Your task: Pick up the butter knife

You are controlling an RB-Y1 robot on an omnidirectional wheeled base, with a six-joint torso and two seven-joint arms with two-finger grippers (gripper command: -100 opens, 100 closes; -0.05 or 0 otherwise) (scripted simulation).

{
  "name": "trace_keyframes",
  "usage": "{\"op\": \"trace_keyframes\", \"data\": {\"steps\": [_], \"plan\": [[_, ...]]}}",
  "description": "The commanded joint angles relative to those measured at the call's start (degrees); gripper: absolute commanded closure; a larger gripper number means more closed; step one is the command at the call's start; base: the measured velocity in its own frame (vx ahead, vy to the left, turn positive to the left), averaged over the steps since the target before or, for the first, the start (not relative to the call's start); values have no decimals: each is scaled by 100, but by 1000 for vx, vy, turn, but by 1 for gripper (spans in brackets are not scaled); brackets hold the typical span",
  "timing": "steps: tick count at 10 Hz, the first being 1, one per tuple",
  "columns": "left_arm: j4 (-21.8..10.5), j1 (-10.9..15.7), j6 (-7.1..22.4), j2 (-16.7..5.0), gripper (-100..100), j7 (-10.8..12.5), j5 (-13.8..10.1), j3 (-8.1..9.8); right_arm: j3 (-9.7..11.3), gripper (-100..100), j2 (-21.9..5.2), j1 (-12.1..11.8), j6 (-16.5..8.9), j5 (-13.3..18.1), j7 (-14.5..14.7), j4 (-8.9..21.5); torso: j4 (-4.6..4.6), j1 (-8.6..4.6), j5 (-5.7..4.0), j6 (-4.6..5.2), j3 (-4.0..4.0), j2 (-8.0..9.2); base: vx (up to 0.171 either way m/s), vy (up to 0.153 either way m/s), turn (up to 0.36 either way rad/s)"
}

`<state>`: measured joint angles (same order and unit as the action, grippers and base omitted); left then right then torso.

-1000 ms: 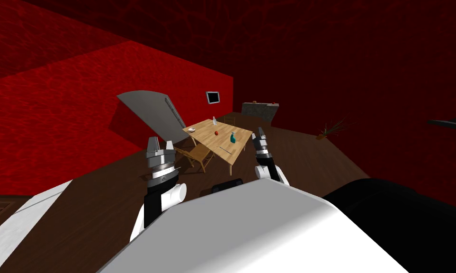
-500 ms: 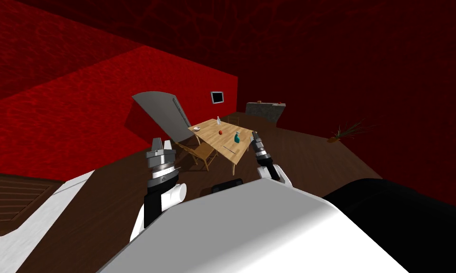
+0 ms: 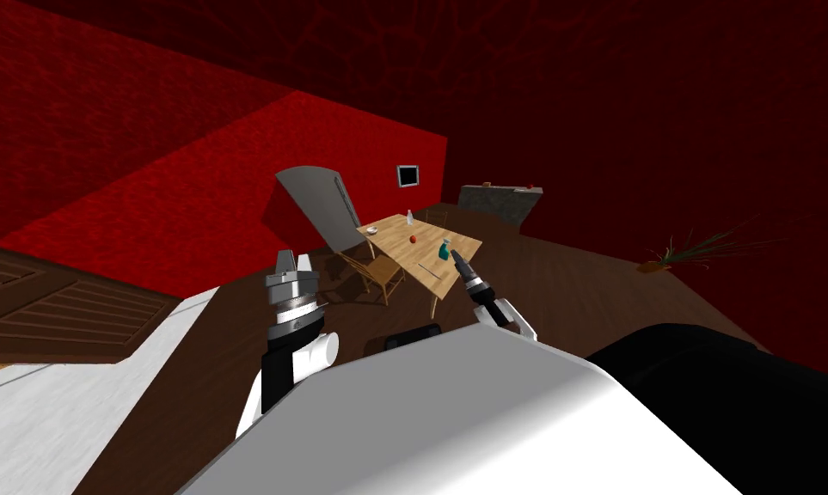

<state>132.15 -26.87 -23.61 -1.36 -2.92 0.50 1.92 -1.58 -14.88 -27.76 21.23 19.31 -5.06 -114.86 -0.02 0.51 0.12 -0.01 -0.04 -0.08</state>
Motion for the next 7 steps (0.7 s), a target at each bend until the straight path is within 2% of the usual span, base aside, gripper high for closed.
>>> {"op": "trace_keyframes", "data": {"steps": [1, 2, 3, 6, 7], "plan": [[0, 0, 0, 0, 0, 0, 0, 0, 2, -100, -88, 70, -16, 184, -4, 193, 0, 0, 0, 0, 0, 0, 18, 83, 55], [0, -1, 0, 0, 0, 0, 0, 1, -7, -100, -246, 81, -18, 394, -17, 365, 1, -16, -3, 3, 2, 4, 14, 84, 144], [0, 0, 0, 0, 0, 0, 0, 0, -7, -100, -246, 81, -18, 394, -17, 405, 1, -19, -4, -1, 3, 5, 12, 57, 82], [0, 0, 0, -1, 0, 0, 0, 1, -26, -100, -698, 96, -29, 967, -59, 1071, 0, -20, -5, -1, -1, -1, 36, 93, 223], [0, 0, 0, 0, 0, 0, 0, 0, -26, -100, -730, 96, -29, 1050, -59, 1071, -1, -5, -2, 0, -3, -5, 34, 97, 74]]}}
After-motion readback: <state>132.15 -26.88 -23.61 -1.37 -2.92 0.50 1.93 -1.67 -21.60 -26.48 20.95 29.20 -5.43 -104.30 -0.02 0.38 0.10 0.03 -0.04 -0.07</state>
